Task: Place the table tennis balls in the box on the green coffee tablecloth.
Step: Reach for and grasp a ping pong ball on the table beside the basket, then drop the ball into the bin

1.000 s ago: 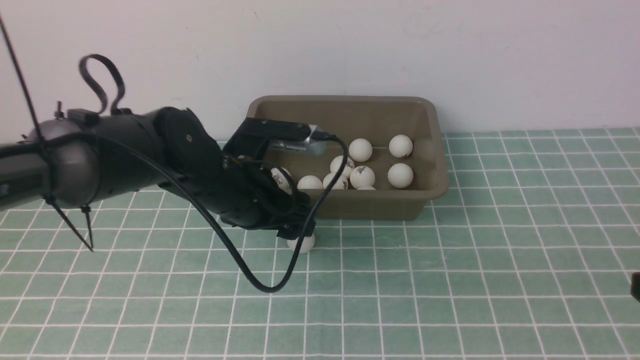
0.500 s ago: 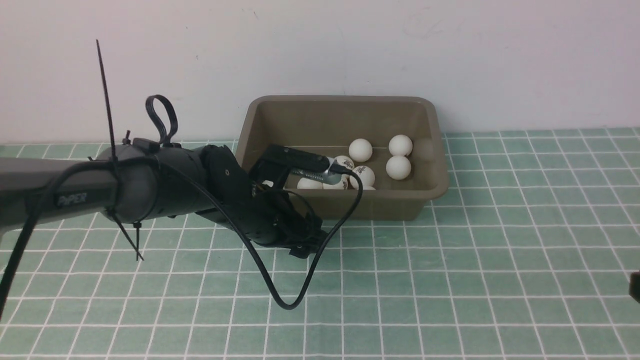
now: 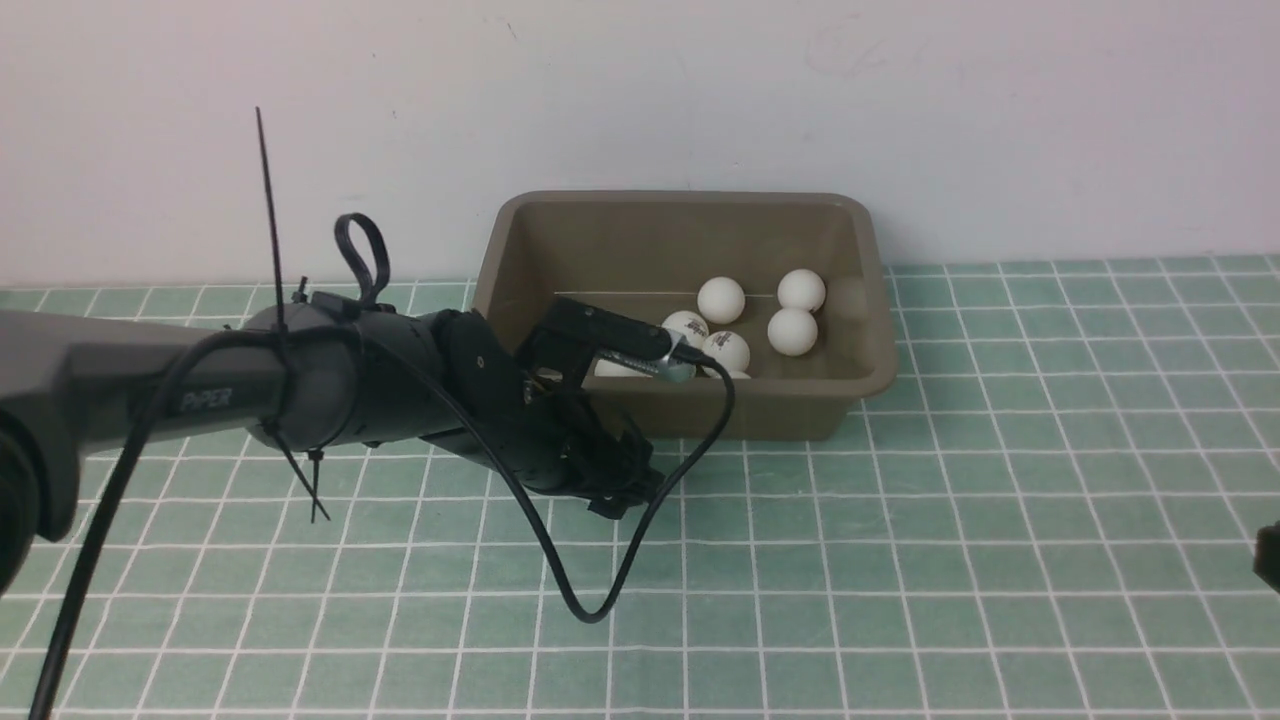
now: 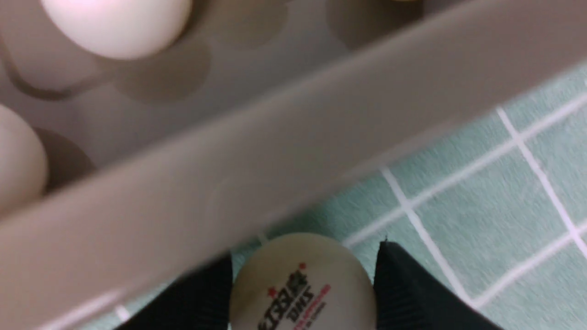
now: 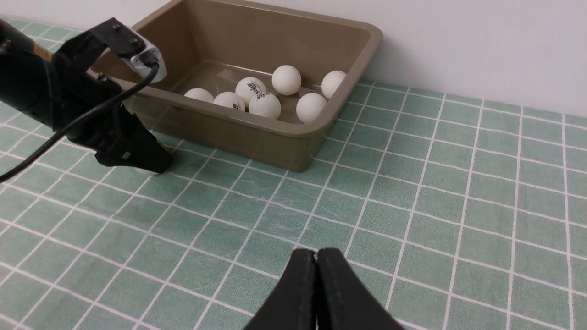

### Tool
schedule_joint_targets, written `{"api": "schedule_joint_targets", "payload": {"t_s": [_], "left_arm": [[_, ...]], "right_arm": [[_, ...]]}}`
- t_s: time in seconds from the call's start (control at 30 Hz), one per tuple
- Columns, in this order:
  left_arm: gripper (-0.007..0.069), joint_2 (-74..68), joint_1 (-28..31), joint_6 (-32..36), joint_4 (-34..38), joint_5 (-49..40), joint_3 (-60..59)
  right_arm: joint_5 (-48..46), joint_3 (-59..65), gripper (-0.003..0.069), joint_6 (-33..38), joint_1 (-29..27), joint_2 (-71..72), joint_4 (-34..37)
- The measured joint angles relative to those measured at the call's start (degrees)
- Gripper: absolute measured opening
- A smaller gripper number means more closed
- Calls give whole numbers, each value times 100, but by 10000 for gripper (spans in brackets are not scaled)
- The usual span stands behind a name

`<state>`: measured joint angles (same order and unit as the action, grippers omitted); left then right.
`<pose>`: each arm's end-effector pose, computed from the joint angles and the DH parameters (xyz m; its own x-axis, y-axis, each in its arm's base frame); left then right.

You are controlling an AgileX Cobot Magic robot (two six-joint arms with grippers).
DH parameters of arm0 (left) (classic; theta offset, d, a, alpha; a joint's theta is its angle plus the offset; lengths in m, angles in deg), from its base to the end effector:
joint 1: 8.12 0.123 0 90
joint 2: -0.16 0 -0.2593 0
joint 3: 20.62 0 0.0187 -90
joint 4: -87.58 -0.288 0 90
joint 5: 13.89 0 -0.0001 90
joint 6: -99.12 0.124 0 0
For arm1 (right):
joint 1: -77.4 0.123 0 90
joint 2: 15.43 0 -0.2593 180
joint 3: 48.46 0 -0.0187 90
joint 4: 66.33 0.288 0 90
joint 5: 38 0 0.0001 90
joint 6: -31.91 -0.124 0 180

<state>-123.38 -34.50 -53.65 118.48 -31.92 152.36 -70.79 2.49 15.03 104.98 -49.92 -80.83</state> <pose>0.3875 -0.2142 0.0643 -0.7653 0.3331 -0.5507 0.4862 0.8599 -0.1554 0.1681 0.0688 0.2548 -0.4348 -0.1372 -0.8900 -0.3181 0.9480 0.0092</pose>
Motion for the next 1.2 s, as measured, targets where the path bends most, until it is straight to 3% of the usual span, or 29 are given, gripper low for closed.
{"api": "schedule_joint_targets", "payload": {"t_s": [0.13, 0.37, 0.57, 0.67, 0.73, 1.0, 1.2], "left_arm": [[353, 49, 0, 39, -20, -429, 19], [353, 397, 0, 56, -510, -2297, 177], [353, 773, 0, 56, -1031, -3923, 1095], [353, 837, 0, 56, -1212, -4262, 1765], [353, 841, 0, 56, -1350, -4144, 2122], [353, 454, 0, 66, -2388, -1282, 2481], [353, 31, 0, 50, -2667, -96, 2481]], "right_arm": [[0, 0, -16, 0, 0, 0, 0], [0, 0, -16, 0, 0, 0, 0], [0, 0, -16, -2, 0, 0, 0], [0, 0, -16, -2, 0, 0, 0], [0, 0, -16, -2, 0, 0, 0], [0, 0, -16, -7, 0, 0, 25], [0, 0, -16, -7, 0, 0, 49]]}}
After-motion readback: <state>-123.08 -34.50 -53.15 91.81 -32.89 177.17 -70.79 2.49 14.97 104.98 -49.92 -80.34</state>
